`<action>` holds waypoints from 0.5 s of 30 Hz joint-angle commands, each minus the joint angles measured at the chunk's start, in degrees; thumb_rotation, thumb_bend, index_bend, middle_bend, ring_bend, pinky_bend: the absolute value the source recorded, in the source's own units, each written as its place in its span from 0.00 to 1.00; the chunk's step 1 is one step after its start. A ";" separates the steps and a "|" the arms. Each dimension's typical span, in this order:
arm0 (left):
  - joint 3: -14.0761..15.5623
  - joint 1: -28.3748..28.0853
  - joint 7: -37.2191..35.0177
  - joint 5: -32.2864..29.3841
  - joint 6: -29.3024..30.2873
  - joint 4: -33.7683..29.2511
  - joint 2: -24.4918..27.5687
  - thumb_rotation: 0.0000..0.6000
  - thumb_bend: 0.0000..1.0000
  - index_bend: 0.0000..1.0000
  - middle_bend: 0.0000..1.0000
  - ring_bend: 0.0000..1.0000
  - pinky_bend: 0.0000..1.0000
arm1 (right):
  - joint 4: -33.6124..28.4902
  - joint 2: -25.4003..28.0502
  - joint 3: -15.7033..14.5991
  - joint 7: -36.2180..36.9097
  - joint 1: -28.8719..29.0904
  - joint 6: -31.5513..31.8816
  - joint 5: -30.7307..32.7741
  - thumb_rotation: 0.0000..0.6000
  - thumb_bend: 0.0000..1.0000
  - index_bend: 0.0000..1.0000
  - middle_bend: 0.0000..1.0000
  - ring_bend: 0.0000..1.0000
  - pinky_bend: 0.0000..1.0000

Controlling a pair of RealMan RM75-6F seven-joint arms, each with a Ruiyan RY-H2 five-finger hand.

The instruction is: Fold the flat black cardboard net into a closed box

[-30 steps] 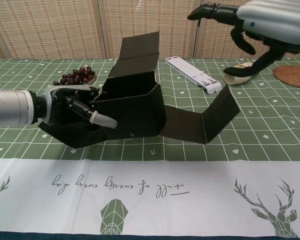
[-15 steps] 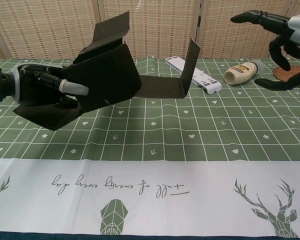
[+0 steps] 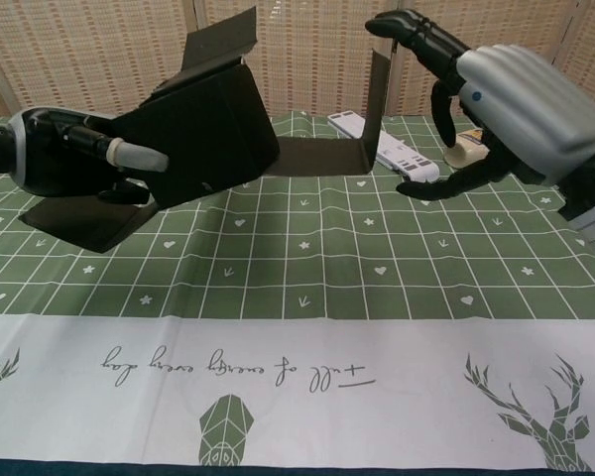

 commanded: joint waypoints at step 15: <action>4.59 -2.19 5.81 4.74 0.95 3.45 -1.19 1.00 0.10 0.20 0.18 0.51 0.84 | 11.37 -7.96 1.82 -0.91 8.21 1.57 -4.23 1.00 0.27 0.00 0.02 0.69 0.96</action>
